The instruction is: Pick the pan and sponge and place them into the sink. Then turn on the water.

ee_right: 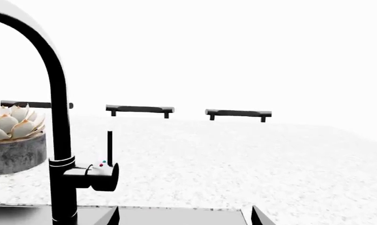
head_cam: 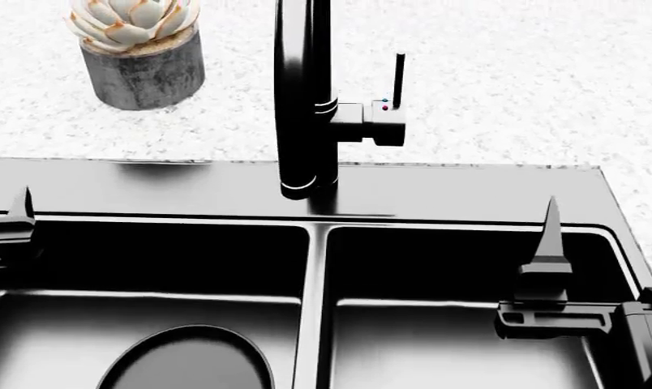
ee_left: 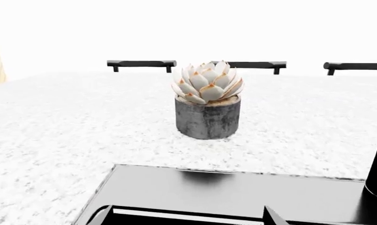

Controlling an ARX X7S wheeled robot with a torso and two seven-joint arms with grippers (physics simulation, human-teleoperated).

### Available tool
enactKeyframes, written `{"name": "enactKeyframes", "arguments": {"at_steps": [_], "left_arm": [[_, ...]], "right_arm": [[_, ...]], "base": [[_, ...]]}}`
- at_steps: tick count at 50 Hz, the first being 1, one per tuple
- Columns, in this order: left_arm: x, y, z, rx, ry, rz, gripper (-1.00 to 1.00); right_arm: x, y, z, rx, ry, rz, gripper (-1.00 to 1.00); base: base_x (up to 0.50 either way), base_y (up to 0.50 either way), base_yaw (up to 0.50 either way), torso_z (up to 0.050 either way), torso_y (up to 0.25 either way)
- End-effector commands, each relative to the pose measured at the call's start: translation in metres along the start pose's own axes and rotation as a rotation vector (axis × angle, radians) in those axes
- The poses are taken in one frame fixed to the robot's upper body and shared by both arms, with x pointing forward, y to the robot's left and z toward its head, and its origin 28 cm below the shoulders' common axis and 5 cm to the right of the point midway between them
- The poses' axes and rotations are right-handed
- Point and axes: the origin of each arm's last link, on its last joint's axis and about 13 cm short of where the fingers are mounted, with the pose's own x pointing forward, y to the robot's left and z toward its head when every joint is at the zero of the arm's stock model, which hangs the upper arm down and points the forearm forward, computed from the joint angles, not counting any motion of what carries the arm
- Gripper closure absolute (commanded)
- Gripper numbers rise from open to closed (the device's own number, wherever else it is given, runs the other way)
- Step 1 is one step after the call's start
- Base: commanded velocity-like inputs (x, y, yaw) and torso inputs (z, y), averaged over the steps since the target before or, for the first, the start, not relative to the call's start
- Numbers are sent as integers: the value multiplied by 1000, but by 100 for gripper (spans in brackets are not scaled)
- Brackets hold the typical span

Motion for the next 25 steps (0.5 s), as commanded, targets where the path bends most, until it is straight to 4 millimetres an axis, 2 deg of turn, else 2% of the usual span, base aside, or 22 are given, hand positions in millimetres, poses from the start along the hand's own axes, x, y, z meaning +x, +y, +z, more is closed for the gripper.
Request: {"name": "enactKeyframes", "arguments": {"at_steps": [1, 19, 25], "left_arm": [[0, -1, -1, 1, 1, -7, -100], [-2, -1, -3, 9, 7, -17, -100], [-6, 2, 1, 13, 0, -4, -100]], "right_arm": [[1, 0, 1, -2, -1, 1, -100], [0, 1, 2, 0, -1, 3, -100], [13, 3, 9, -15, -1, 30, -100]], "base": [[0, 0, 0, 0, 0], [0, 0, 0, 0, 0], [0, 0, 0, 0, 0]]}}
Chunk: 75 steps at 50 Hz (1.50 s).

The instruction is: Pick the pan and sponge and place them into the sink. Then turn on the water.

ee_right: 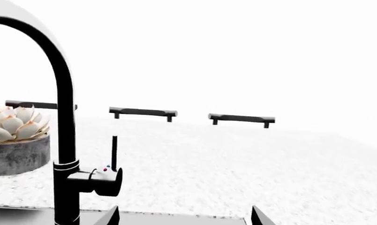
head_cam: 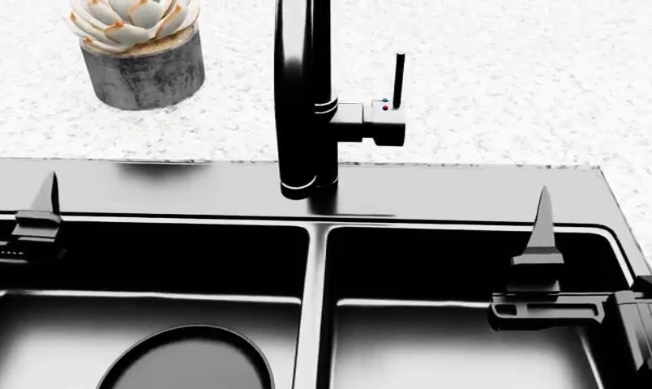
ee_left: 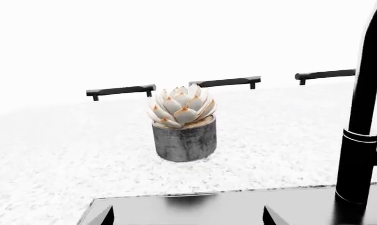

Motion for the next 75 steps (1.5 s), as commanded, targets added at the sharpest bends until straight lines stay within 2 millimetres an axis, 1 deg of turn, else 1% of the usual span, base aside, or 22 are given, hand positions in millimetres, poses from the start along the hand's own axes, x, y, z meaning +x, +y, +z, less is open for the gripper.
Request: {"name": "enactKeyframes", "arguments": {"at_steps": [1, 6, 10, 11, 14, 17, 19, 27, 30, 33, 40, 42, 44, 45, 47, 49, 53, 58, 60, 64, 72, 75], "left_arm": [[-10, 10, -3, -62, 87, 87, -100], [-11, 12, -1, -54, 84, 93, -100], [-12, 13, 0, -52, 85, 102, -100], [-13, 16, 0, -52, 85, 104, -100], [-12, 14, 0, -51, 88, 108, -100], [-12, 14, 0, -48, 91, 111, -100], [-12, 17, 0, -46, 93, 115, -100], [-12, 20, 3, -39, 89, 135, -100], [-11, 19, 3, -35, 92, 143, -100], [-10, 21, 5, -35, 96, 157, -100], [-8, 24, 15, 0, 82, 161, -100], [-6, 24, 16, 15, 107, 187, -100], [-5, 24, 17, 16, 108, 176, -100], [-4, 23, 19, -23, 109, 175, -100], [-3, 23, 19, 26, 129, 187, -100], [-2, 24, 22, -8, 134, 182, -100], [-2, 27, 30, -9, 123, 190, -100], [1, 34, 48, 15, 104, 212, -100], [2, 37, 58, 18, 87, 208, -100], [3, 38, 70, 4, 73, 211, -100], [3, 37, 76, -7, 68, 193, -100], [1, 44, 77, 20, 64, 226, -100]], "right_arm": [[10, 2, 6, 2, 15, 17, -100], [22, 3, 11, -2, 26, 33, -100], [36, 6, 18, -8, 35, 63, -100], [43, 7, 20, -11, 39, 71, -100], [60, 8, 19, -13, 45, 86, -100], [73, 10, 18, -18, 55, 96, -100], [85, 11, 14, -22, 67, 98, -100], [115, 19, -2, 0, 88, 121, -100], [123, 23, -5, 6, 91, 134, -100], [137, 29, -8, 16, 98, 157, -100], [164, 39, -19, 40, 116, 177, -100], [172, 41, -21, 59, 109, 183, -100], [177, 42, -22, 66, 108, 192, -100], [180, 43, -21, 73, 103, 203, -100], [186, 45, -25, 82, 106, 209, -100], [190, 47, -28, 87, 113, 217, -100], [198, 50, -31, 86, 130, 242, -100], [205, 53, -32, 81, 156, 267, -100], [206, 53, -34, 89, 164, 263, -100], [206, 56, -36, 92, 172, 267, -100], [207, 60, -34, 78, 187, 258, -100], [208, 63, -31, 106, 176, 252, -100]], "base": [[0, 0, 0, 0, 0], [0, 0, 0, 0, 0], [0, 0, 0, 0, 0], [0, 0, 0, 0, 0], [0, 0, 0, 0, 0], [0, 0, 0, 0, 0], [0, 0, 0, 0, 0], [0, 0, 0, 0, 0], [0, 0, 0, 0, 0], [0, 0, 0, 0, 0], [0, 0, 0, 0, 0], [0, 0, 0, 0, 0], [0, 0, 0, 0, 0], [0, 0, 0, 0, 0], [0, 0, 0, 0, 0], [0, 0, 0, 0, 0], [0, 0, 0, 0, 0], [0, 0, 0, 0, 0], [0, 0, 0, 0, 0], [0, 0, 0, 0, 0], [0, 0, 0, 0, 0], [0, 0, 0, 0, 0]]}}
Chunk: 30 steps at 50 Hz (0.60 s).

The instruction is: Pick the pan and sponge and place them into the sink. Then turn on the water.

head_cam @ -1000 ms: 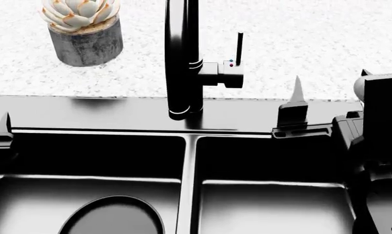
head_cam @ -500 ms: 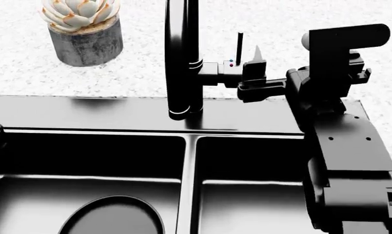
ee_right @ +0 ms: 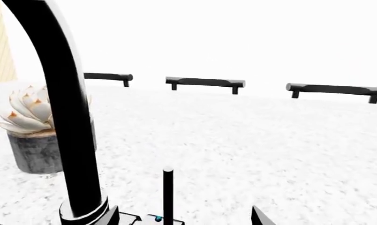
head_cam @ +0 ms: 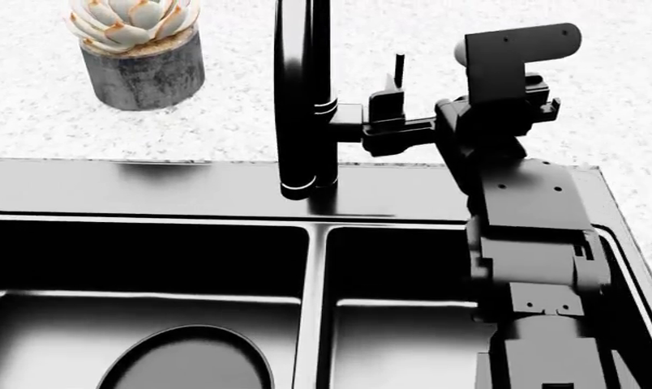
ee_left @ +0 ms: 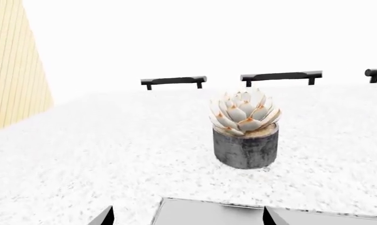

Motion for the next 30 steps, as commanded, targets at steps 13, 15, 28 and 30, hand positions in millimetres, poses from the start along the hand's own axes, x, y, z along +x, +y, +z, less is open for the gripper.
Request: {"name": "enactKeyframes", "arguments": {"at_steps": [13, 15, 28, 30], "left_arm": [[0, 9, 32, 17, -102, 33, -100], [1, 9, 37, 21, -109, 36, -100], [3, 8, 51, 48, -161, 29, -100], [2, 7, 48, 53, -159, 28, -100]], "right_arm": [[8, 11, 13, 60, -53, -18, -100], [8, 11, 13, 61, -49, -16, -100], [8, 12, 9, 69, -37, -26, -100], [8, 12, 9, 72, -35, -25, -100]], "base": [[0, 0, 0, 0, 0], [0, 0, 0, 0, 0], [0, 0, 0, 0, 0], [0, 0, 0, 4, -134]]}}
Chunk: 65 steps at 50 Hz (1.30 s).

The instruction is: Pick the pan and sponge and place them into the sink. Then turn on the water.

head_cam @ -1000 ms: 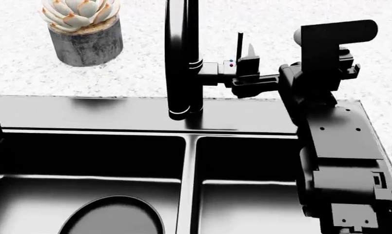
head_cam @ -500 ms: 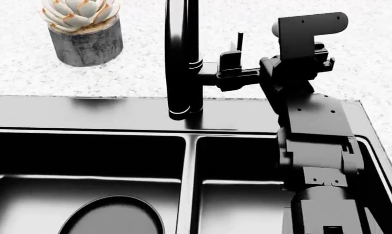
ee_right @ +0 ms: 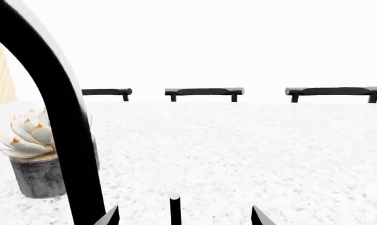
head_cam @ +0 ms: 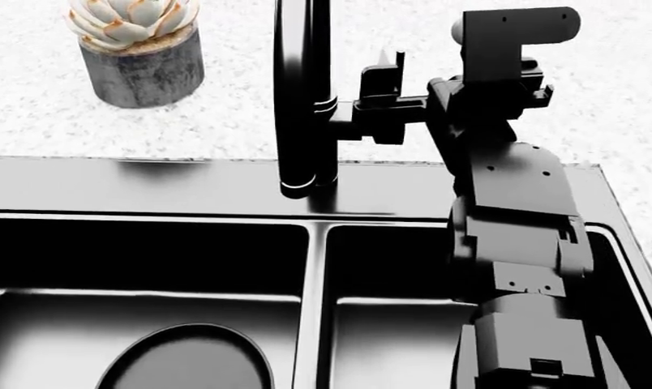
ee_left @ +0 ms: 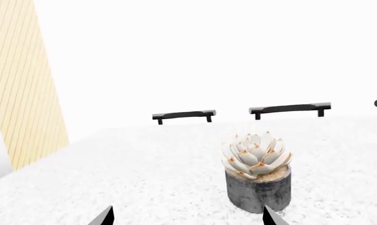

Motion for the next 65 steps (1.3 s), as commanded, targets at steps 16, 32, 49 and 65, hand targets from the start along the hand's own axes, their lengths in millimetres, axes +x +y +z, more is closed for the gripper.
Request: {"name": "enactKeyframes", "arguments": {"at_steps": [16, 32, 49, 65], "left_arm": [[1, -3, 1, 31, -32, -7, -100], [1, -3, 1, 9, -16, 4, -100], [1, -3, 1, 21, -29, -16, -100], [1, -3, 1, 15, -35, -5, -100]], "right_arm": [[3, 7, 5, 1, -24, 8, -100], [8, 10, 28, 0, -85, -27, -100], [8, 10, 29, 8, -73, -29, -100], [11, 12, 47, -4, -105, -30, -100]], "base": [[0, 0, 0, 4, -130], [0, 0, 0, 1, -15], [0, 0, 0, 3, -40], [0, 0, 0, 12, -101]]}}
